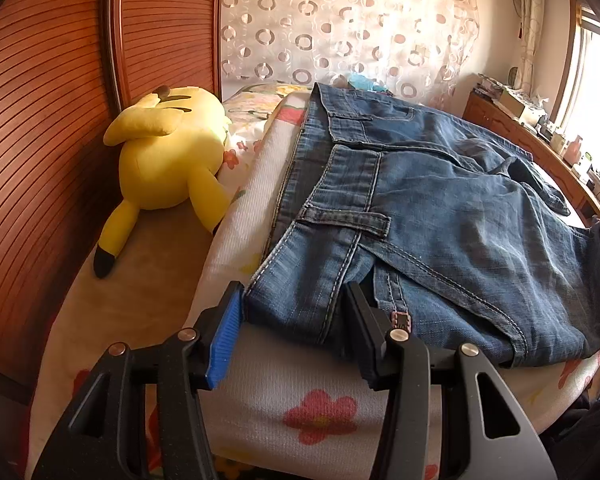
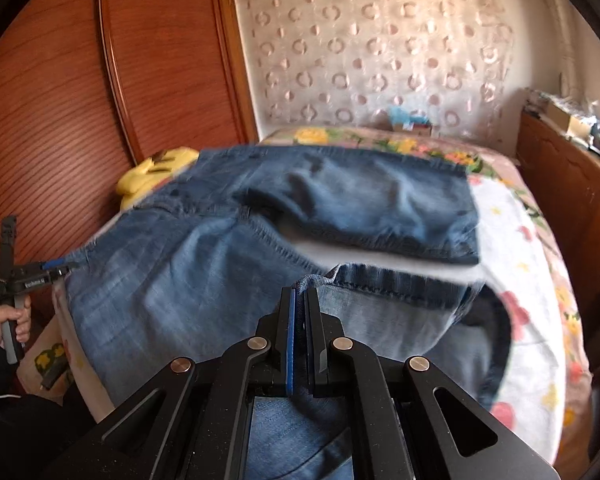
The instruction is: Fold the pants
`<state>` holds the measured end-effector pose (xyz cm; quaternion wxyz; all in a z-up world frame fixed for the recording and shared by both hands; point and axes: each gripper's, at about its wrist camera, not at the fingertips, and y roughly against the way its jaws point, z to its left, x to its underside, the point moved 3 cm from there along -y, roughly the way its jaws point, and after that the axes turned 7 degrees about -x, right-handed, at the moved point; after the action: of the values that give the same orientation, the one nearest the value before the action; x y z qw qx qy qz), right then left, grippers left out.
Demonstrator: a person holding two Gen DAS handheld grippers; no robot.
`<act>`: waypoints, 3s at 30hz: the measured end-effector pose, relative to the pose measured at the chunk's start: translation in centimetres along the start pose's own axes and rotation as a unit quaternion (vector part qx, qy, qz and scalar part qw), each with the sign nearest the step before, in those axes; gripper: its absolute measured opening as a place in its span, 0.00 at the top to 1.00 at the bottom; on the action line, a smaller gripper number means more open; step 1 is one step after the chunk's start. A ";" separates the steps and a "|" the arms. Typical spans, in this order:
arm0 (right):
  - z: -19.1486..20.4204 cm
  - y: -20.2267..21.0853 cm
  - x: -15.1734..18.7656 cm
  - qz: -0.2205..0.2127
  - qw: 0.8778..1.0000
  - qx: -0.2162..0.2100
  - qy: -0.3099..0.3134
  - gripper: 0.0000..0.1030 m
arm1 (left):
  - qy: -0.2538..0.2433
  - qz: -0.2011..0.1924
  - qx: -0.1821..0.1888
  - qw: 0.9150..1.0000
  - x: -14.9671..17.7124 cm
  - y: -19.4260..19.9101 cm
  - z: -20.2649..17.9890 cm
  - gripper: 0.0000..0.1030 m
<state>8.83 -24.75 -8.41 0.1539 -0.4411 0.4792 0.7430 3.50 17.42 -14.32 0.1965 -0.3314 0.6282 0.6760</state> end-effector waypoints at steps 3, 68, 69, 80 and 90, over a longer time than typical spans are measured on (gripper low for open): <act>-0.9 -1.0 0.6 0.010 1.000 0.005 -0.013 0.96 | -0.005 0.000 -0.004 1.000 0.1 0.0 -0.1 0.50; -10.0 4.3 -5.6 -0.082 0.992 0.092 -0.028 0.97 | -0.056 -0.138 -0.001 0.989 -16.3 3.2 -5.7 0.90; -10.2 3.9 -5.8 -0.081 0.992 0.092 -0.028 0.97 | -0.060 -0.139 -0.004 0.989 -16.8 2.9 -6.0 0.90; -12.1 1.8 -10.0 -0.101 0.991 0.093 -0.014 0.97 | -0.073 -0.150 -0.019 0.986 -23.7 -0.6 -8.4 0.90; -15.3 -5.0 -12.9 -0.078 0.991 0.111 0.005 0.97 | -0.075 -0.140 -0.024 0.987 -29.8 -6.9 -10.4 0.90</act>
<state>27.14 -32.75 -3.31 0.2569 -0.4613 0.5235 0.6687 31.27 12.64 1.49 0.3281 -0.3692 0.5426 0.6795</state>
